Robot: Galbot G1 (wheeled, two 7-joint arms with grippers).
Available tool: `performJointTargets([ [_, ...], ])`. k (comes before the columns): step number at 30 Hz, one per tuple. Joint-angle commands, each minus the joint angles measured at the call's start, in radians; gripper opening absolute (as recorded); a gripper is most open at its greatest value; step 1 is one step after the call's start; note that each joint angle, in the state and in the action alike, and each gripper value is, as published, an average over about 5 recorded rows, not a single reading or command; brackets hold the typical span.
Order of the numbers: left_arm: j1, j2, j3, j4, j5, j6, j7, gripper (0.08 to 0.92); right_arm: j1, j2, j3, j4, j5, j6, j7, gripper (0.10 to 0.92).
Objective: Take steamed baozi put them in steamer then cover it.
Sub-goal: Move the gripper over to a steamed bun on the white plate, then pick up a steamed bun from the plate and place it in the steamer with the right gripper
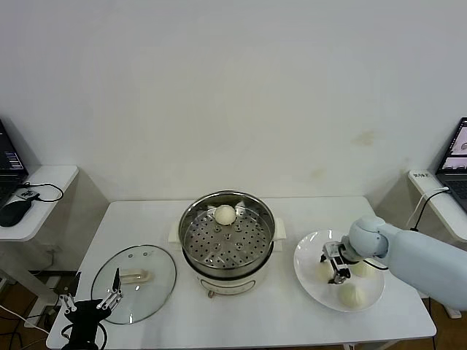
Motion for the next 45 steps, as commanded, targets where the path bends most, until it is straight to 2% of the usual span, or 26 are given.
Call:
performJointTargets([
  [1, -0.002, 0.002, 0.001, 0.003, 0.000, -0.001, 0.000, 0.823, 0.073, -0.013, -0.009, 0.013, 0.019, 0.002, -0.040, 0.636],
  [12, -0.014, 0.011, 0.011, 0.001, -0.002, 0.003, 0.001, 0.823, 0.528, -0.035, -0.171, 0.092, 0.245, -0.053, -0.078, 0.636],
  [20, -0.029, 0.024, 0.022, -0.003, -0.003, 0.007, 0.001, 0.823, 0.835, 0.146, -0.347, 0.126, 0.468, -0.141, -0.002, 0.642],
  [24, -0.031, 0.027, 0.018, -0.004, -0.002, 0.006, 0.001, 0.823, 0.822, 0.267, -0.348, 0.132, 0.594, -0.203, 0.071, 0.645],
  [29, -0.029, 0.024, 0.008, -0.010, -0.002, 0.006, 0.001, 0.823, 0.739, 0.441, -0.332, 0.068, 0.657, -0.259, 0.144, 0.648],
  [36, -0.020, 0.007, -0.002, -0.015, -0.001, 0.005, 0.001, 0.823, 0.636, 0.650, -0.323, -0.069, 0.677, -0.320, 0.181, 0.651],
  [45, -0.019, -0.001, -0.008, -0.010, -0.002, -0.002, 0.000, 0.823, 0.544, 0.757, -0.340, -0.151, 0.667, -0.354, 0.226, 0.653],
])
